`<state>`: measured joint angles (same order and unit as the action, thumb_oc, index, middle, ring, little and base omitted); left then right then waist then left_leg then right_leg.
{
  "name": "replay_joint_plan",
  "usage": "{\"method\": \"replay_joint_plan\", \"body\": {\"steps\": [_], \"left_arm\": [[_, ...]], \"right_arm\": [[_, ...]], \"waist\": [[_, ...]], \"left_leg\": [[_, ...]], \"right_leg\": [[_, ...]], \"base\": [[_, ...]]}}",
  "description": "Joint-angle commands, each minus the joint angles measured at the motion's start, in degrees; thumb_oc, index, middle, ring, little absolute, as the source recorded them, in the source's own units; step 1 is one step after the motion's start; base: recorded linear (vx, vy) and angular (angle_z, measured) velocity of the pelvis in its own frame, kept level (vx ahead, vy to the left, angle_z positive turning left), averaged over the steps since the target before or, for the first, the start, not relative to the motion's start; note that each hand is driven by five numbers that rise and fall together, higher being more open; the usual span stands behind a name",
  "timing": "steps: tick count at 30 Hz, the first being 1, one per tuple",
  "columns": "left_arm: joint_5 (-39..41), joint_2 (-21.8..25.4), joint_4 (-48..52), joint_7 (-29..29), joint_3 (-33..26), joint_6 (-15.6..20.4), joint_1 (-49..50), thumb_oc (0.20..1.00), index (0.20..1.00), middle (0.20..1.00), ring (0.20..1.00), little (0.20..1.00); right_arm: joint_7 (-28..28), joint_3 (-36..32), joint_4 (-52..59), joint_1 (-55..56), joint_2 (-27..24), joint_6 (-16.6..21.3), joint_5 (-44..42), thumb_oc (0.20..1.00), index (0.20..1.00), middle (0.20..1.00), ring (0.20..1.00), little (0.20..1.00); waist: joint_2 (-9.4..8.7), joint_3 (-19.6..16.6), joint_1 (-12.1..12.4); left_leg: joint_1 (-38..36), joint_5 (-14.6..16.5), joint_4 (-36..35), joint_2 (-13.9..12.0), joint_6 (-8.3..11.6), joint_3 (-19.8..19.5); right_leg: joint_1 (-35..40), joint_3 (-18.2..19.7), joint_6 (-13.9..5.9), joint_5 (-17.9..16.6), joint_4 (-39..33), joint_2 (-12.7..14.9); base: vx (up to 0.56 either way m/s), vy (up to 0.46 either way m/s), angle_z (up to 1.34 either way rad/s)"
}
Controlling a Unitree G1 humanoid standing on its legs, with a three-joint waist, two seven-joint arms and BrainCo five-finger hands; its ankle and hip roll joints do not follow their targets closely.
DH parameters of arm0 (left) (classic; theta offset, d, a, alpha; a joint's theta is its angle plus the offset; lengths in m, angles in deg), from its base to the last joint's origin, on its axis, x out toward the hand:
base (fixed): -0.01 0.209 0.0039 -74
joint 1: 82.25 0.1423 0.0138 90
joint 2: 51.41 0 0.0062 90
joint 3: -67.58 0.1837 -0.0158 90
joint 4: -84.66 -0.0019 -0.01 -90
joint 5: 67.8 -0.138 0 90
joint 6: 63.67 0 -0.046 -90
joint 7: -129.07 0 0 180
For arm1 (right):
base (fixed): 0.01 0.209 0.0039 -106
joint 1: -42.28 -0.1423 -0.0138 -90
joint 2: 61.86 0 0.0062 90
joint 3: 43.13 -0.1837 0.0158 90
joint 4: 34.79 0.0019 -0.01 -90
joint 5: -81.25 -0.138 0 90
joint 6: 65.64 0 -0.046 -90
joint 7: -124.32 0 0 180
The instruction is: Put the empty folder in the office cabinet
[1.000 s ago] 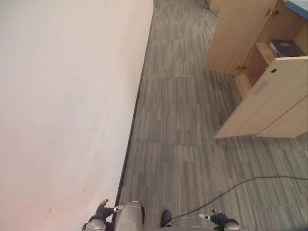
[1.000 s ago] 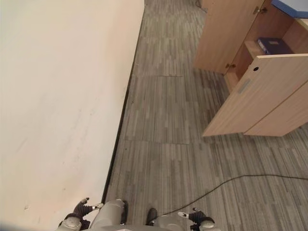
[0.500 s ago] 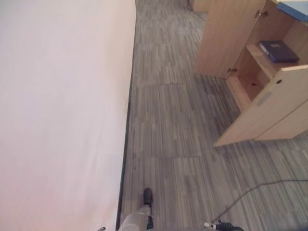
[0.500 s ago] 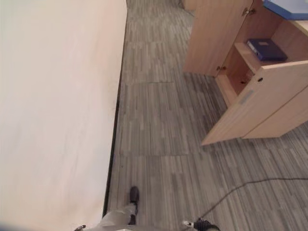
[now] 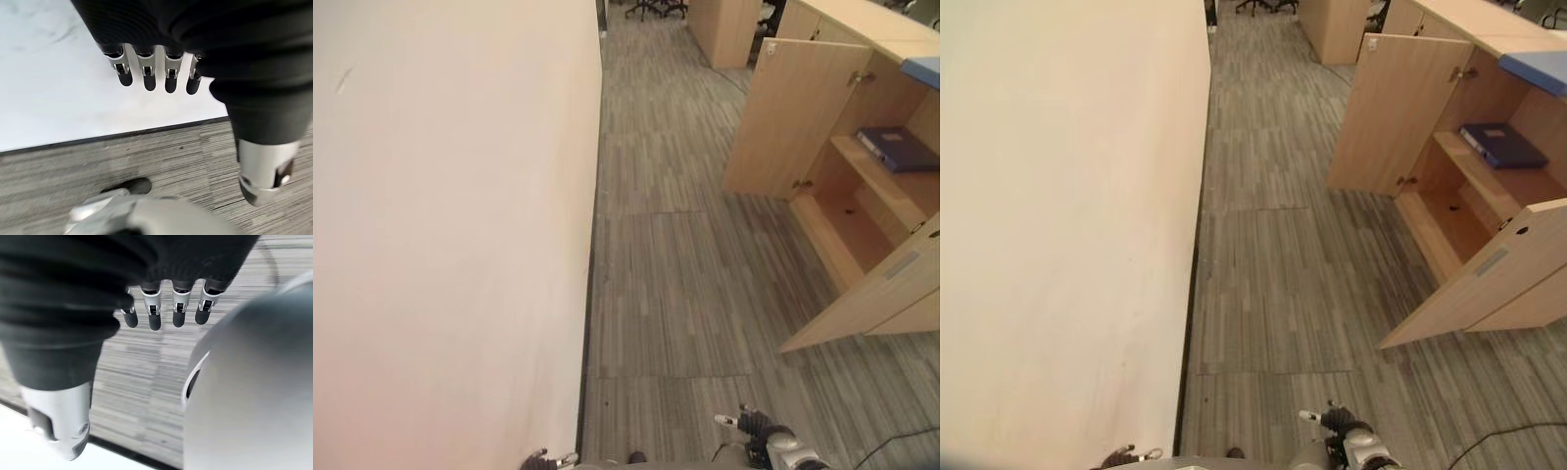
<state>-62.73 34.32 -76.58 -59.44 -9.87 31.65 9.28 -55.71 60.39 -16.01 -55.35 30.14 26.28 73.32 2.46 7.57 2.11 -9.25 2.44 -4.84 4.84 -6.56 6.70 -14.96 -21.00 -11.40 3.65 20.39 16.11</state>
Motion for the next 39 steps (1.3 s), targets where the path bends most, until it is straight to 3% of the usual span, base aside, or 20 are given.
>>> {"method": "replay_joint_plan", "body": {"steps": [1,6,9,13,14,17,18,20,22,23,24,25,26,27,29,32,34,37,38,39], "left_arm": [[-3.61,2.62,-2.02,-1.15,-1.25,1.36,-1.85,1.000,1.000,1.000,1.000,1.000],[-4.79,2.21,-4.68,-0.42,-2.53,0.93,-0.82,1.000,1.000,1.000,1.000,1.000],[-5.44,1.75,-6.07,-0.07,-2.80,0.82,0.28,1.000,1.000,1.000,1.000,1.000],[-4.39,1.33,-6.48,-0.09,-3.70,0.44,0.60,1.000,1.000,1.000,1.000,1.000],[-3.98,1.32,-6.21,-0.32,-3.68,0.40,0.42,1.000,1.000,1.000,1.000,1.000],[-4.01,1.64,-5.13,-0.51,-2.75,0.68,-0.33,1.000,1.000,1.000,1.000,1.000],[-3.34,2.47,-3.33,-0.63,-2.20,0.93,-1.09,1.000,1.000,1.000,1.000,1.000],[-2.39,2.97,-1.93,-1.32,-1.93,0.79,-2.04,1.000,1.000,1.000,1.000,1.000],[-1.81,2.99,-1.23,-1.93,-1.89,0.95,-2.32,1.000,1.000,1.000,1.000,1.000],[-1.73,2.81,-1.17,-2.08,-1.92,1.02,-2.16,1.000,1.000,1.000,1.000,1.000],[-1.54,2.69,-1.26,-2.20,-2.06,1.05,-1.93,1.000,1.000,1.000,1.000,1.000],[-0.98,2.35,-1.62,-2.15,-2.71,1.13,-1.09,1.000,1.000,1.000,1.000,1.000],[-0.72,2.38,-2.82,-2.21,-3.45,0.97,-0.44,1.000,1.000,1.000,1.000,1.000],[-0.72,2.37,-2.83,-2.22,-3.46,0.98,-0.42,1.000,1.000,1.000,1.000,1.000],[0.92,2.31,-4.31,-1.93,-4.89,0.85,-0.27,1.000,1.000,1.000,1.000,1.000],[1.91,2.15,-5.32,-1.58,-6.39,0.78,0.11,1.000,1.000,1.000,1.000,1.000],[1.75,1.80,-6.00,-1.63,-6.78,0.82,0.51,1.000,1.000,1.000,1.000,1.000],[1.04,1.89,-6.01,-1.47,-7.01,0.80,1.17,1.000,1.000,1.000,1.000,1.000],[1.24,2.00,-5.60,-1.35,-7.31,0.83,1.04,1.000,1.000,1.000,1.000,1.000],[1.24,2.01,-5.60,-1.34,-7.31,0.83,1.04,1.000,1.000,1.000,1.000,1.000]], "right_arm": [[0.37,-0.31,-1.32,0.80,0.76,0.00,-3.14,1.000,1.000,1.000,1.000,1.000],[0.02,-1.82,-1.85,1.70,1.14,0.17,-5.46,1.000,1.000,1.000,1.000,1.000],[-0.31,-1.92,-2.74,2.83,1.05,0.16,-5.37,1.000,1.000,1.000,1.000,1.000],[-0.53,-1.76,-4.44,3.28,0.57,-0.25,-4.13,1.000,1.000,1.000,1.000,1.000],[-0.52,-1.33,-5.55,3.74,0.10,-0.43,-2.82,1.000,1.000,1.000,1.000,1.000],[-0.49,-1.55,-6.78,4.16,-0.26,-0.66,-2.43,1.000,1.000,1.000,1.000,1.000],[-0.66,-0.86,-7.61,4.57,-0.44,-0.76,-2.52,1.000,1.000,1.000,1.000,1.000],[-0.40,-0.42,-7.37,4.12,-0.89,-0.95,-2.47,1.000,1.000,1.000,1.000,1.000],[-0.29,-0.17,-7.72,3.96,-1.12,-1.22,-2.36,1.000,1.000,1.000,1.000,1.000],[-0.10,-0.10,-8.09,4.03,-1.30,-1.34,-2.14,1.000,1.000,1.000,1.000,1.000],[0.11,-0.18,-8.19,4.03,-1.35,-1.37,-2.07,1.000,1.000,1.000,1.000,1.000],[0.09,-0.41,-8.17,4.22,-1.70,-1.40,-1.92,1.000,1.000,1.000,1.000,1.000],[0.02,-0.65,-8.28,4.46,-2.11,-1.33,-1.36,1.000,1.000,1.000,1.000,1.000],[0.02,-0.63,-8.27,4.48,-2.12,-1.33,-1.35,1.000,1.000,1.000,1.000,1.000],[-0.16,-1.37,-8.46,5.18,-2.46,-1.13,-0.65,1.000,1.000,1.000,1.000,1.000],[-0.38,-2.07,-8.92,5.92,-2.23,-1.08,-0.29,1.000,1.000,1.000,1.000,1.000],[-0.76,-2.34,-9.51,7.00,-1.53,-1.17,0.67,1.000,1.000,1.000,1.000,1.000],[-1.10,-2.72,-9.63,7.75,-0.98,-1.51,0.67,1.000,1.000,1.000,1.000,1.000],[-1.33,-2.62,-9.39,7.42,-0.40,-1.72,0.75,1.000,1.000,1.000,1.000,1.000],[-1.33,-2.62,-9.38,7.43,-0.39,-1.73,0.75,1.000,1.000,1.000,1.000,1.000]], "waist": [[-2.73,1.88,-1.29],[-4.19,1.59,-2.63],[-4.78,-0.26,-2.87],[-4.29,-1.44,-2.95],[-3.79,-1.70,-2.76],[-3.95,-1.64,-3.07],[-5.50,-0.59,-2.67],[-6.75,1.92,-1.47],[-7.81,3.03,-0.37],[-7.42,3.37,0.28],[-7.84,3.52,0.70],[-8.10,3.39,1.36],[-7.81,2.73,1.50],[-7.93,2.75,1.48],[-5.95,1.79,2.04],[-4.96,0.70,2.26],[-4.47,-0.96,1.89],[-4.79,-2.88,1.94],[-5.05,-3.82,2.07],[-5.09,-3.82,2.13]], "left_leg": [[1.03,1.75,-0.16,0.18,4.55,-0.50],[-2.49,4.36,-0.16,0.89,4.90,-2.69],[-3.86,6.26,-0.16,0.85,4.87,-3.75],[-5.53,7.21,-0.16,-1.27,5.74,-5.13],[-7.03,7.41,-0.16,-3.51,6.88,-5.23],[-6.64,5.85,4.08,-6.74,8.89,-5.17],[0.44,-0.83,22.38,-9.70,10.30,-3.59],[8.92,-6.50,40.23,-10.42,9.38,-4.73],[14.78,-6.07,47.60,-11.78,8.06,-2.28],[16.52,-4.10,47.75,-13.14,8.20,-1.47],[18.98,-2.47,46.19,-13.06,7.81,-0.81],[21.34,-1.00,37.74,-12.09,7.74,-0.37],[21.21,-2.59,23.65,-11.55,8.86,-0.81],[20.88,-2.86,23.09,-11.36,8.83,-0.73],[22.20,-12.40,5.59,-12.01,11.06,-2.37],[21.14,-13.20,-0.15,-11.97,11.90,-3.02],[19.75,-13.84,-0.16,-11.15,12.13,-2.83],[17.64,-11.72,-0.16,-8.76,10.73,-2.40],[16.27,-9.54,-0.16,-6.49,9.10,-1.68],[16.24,-9.51,-0.16,-6.46,9.08,-1.61]], "right_leg": [[5.76,0.35,1.05,-15.26,-16.24,-5.17],[3.97,2.70,-0.17,-18.80,-24.27,-8.52],[6.09,2.88,0.63,-18.56,-25.39,-9.09],[6.84,3.90,1.55,-17.10,-24.47,-10.44],[7.22,3.49,2.55,-14.88,-22.63,-11.22],[8.20,3.11,3.93,-11.91,-20.41,-12.11],[12.49,4.16,6.70,-8.57,-20.49,-13.95],[14.38,4.68,8.83,-7.25,-20.26,-14.60],[15.95,5.06,9.99,-5.61,-20.44,-14.77],[17.55,5.50,9.82,-4.42,-20.47,-15.36],[18.44,5.66,9.64,-4.08,-20.73,-14.75],[19.80,6.50,8.82,-3.71,-21.28,-13.61],[20.85,6.80,7.85,-2.86,-21.52,-12.39],[20.91,6.81,7.82,-2.83,-21.50,-12.23],[24.32,6.66,7.39,-1.47,-22.22,-12.20],[25.69,7.26,6.73,-0.62,-22.33,-12.21],[26.86,7.27,5.73,-0.31,-22.75,-11.25],[26.66,7.91,4.40,-0.69,-22.68,-8.65],[26.04,8.21,3.09,-1.47,-21.08,-6.14],[26.02,8.27,3.06,-1.44,-21.04,-6.08]], "base": [[0.15,-0.110,-0.08],[0.24,-0.095,0.23],[0.28,-0.110,0.43],[0.28,-0.165,0.10],[0.38,-0.254,0.16],[0.34,-0.320,0.22],[0.35,-0.464,0.18],[0.19,-0.378,0.08],[0.13,-0.201,-0.30],[0.19,-0.097,-0.41],[0.30,0.021,-0.34],[0.38,0.169,-0.35],[0.32,0.173,-0.59],[0.24,0.199,-0.63],[0.29,0.206,-0.14],[0.31,0.190,0.14],[0.37,0.271,-0.08],[0.38,0.338,-0.24],[0.19,0.200,-0.10],[0.19,0.199,-0.03]]}}
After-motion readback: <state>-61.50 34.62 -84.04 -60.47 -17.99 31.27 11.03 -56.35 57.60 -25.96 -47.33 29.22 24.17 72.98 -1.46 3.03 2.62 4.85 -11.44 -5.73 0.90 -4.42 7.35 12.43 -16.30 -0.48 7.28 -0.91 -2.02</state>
